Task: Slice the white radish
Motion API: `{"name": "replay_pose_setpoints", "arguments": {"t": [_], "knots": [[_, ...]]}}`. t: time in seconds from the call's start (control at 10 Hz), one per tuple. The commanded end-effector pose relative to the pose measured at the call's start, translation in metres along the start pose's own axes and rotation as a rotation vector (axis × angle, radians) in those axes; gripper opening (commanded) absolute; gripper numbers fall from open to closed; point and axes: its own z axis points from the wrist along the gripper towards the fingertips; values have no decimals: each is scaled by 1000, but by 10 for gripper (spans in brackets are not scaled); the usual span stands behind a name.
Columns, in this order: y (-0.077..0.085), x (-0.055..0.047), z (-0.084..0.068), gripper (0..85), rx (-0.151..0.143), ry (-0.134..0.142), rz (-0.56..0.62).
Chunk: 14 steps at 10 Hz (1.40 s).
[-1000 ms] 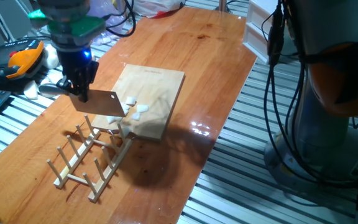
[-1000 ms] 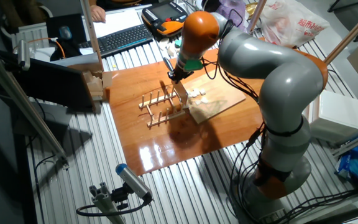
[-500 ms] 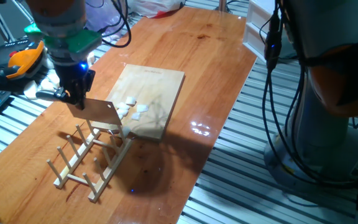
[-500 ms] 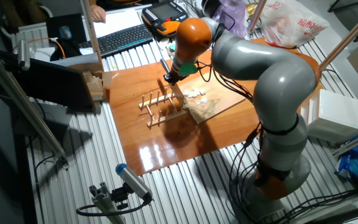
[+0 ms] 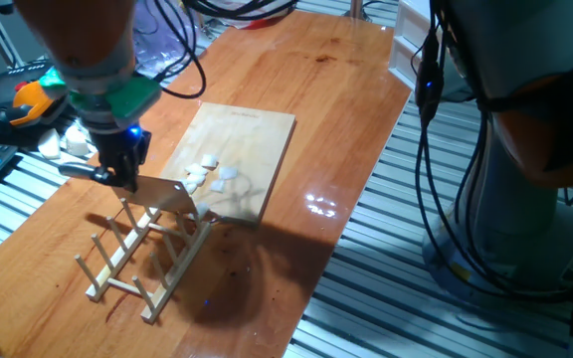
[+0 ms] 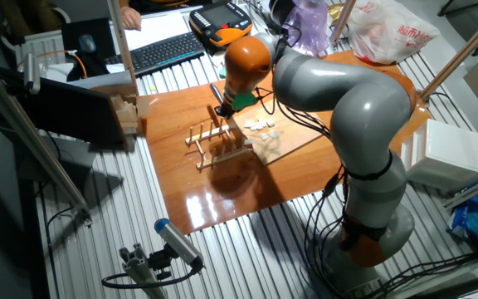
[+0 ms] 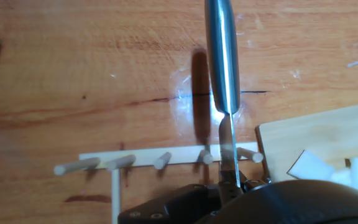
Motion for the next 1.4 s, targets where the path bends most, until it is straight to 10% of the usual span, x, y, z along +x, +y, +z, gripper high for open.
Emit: {"name": "replay_pose_setpoints", "arguments": {"t": [0.0, 0.7, 1.3], "knots": [[-3, 1, 6, 0, -14, -2, -5], [-1, 22, 40, 0, -5, -51, -5], [2, 20, 53, 0, 3, -69, 12]]}}
